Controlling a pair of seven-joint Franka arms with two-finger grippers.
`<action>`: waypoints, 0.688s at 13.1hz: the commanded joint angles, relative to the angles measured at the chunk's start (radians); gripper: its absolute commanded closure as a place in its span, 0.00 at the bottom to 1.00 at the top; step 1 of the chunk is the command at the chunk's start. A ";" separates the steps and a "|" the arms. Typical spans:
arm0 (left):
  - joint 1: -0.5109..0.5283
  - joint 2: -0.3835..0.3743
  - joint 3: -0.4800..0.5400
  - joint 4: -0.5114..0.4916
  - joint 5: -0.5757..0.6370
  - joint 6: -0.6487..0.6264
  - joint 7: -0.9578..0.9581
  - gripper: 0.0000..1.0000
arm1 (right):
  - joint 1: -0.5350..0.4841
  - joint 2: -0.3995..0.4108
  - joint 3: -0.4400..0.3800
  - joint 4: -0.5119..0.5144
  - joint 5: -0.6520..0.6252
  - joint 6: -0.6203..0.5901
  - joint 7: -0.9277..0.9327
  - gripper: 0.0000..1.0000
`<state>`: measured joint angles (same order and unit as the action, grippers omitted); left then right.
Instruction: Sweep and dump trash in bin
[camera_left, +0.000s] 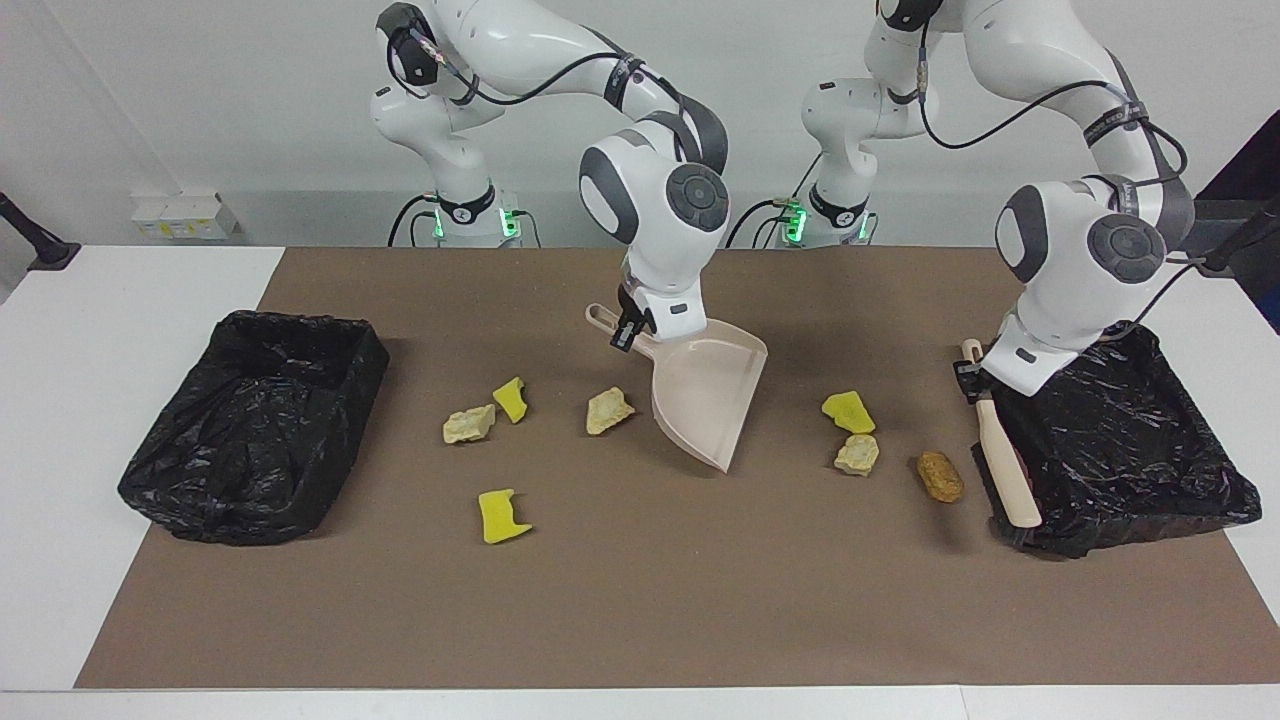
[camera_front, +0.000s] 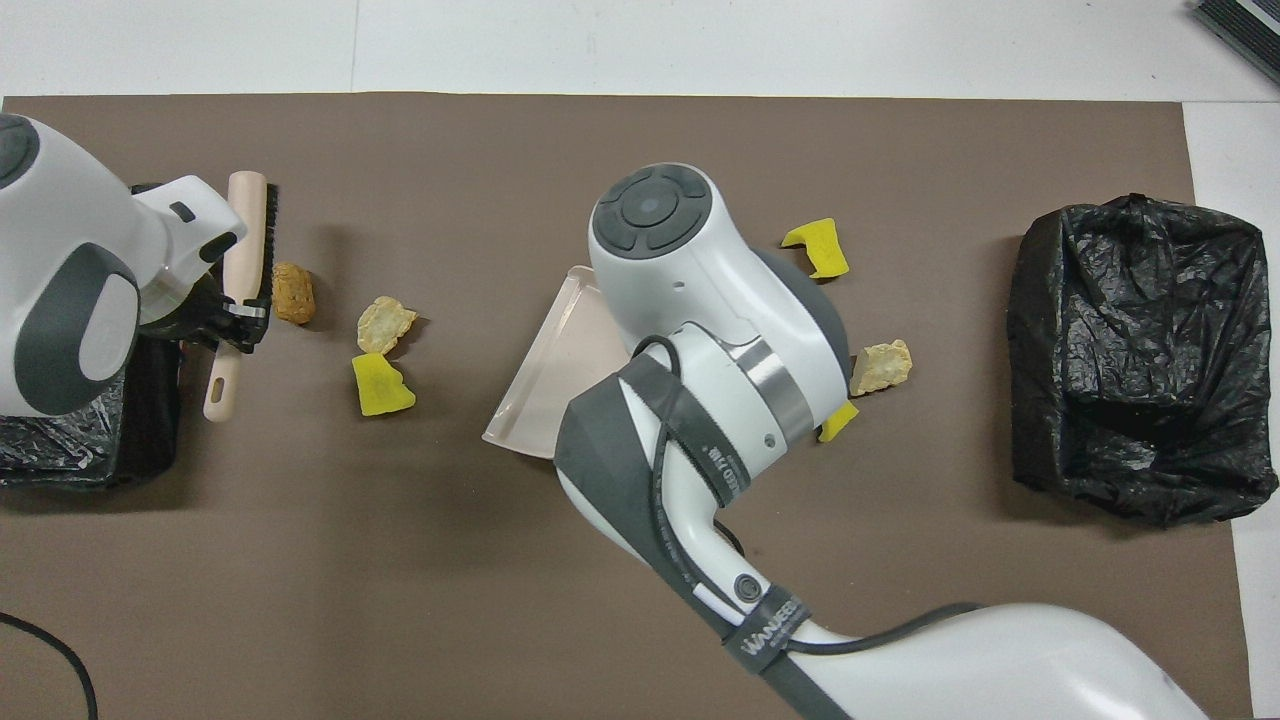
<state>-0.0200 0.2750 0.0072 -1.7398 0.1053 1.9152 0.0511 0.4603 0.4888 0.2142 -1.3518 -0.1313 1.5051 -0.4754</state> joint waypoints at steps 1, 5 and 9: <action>-0.003 0.061 -0.016 0.014 0.016 0.044 0.032 1.00 | -0.006 0.004 0.005 -0.018 -0.019 0.038 0.000 1.00; -0.018 0.049 -0.027 -0.053 0.001 0.022 0.056 1.00 | 0.014 0.014 0.005 -0.047 -0.036 0.079 0.007 1.00; -0.093 0.003 -0.027 -0.127 -0.105 0.002 0.046 1.00 | 0.014 0.011 0.005 -0.084 -0.048 0.125 0.011 1.00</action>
<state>-0.0708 0.3332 -0.0320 -1.7936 0.0381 1.9250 0.0941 0.4777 0.5125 0.2135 -1.4022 -0.1553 1.5926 -0.4736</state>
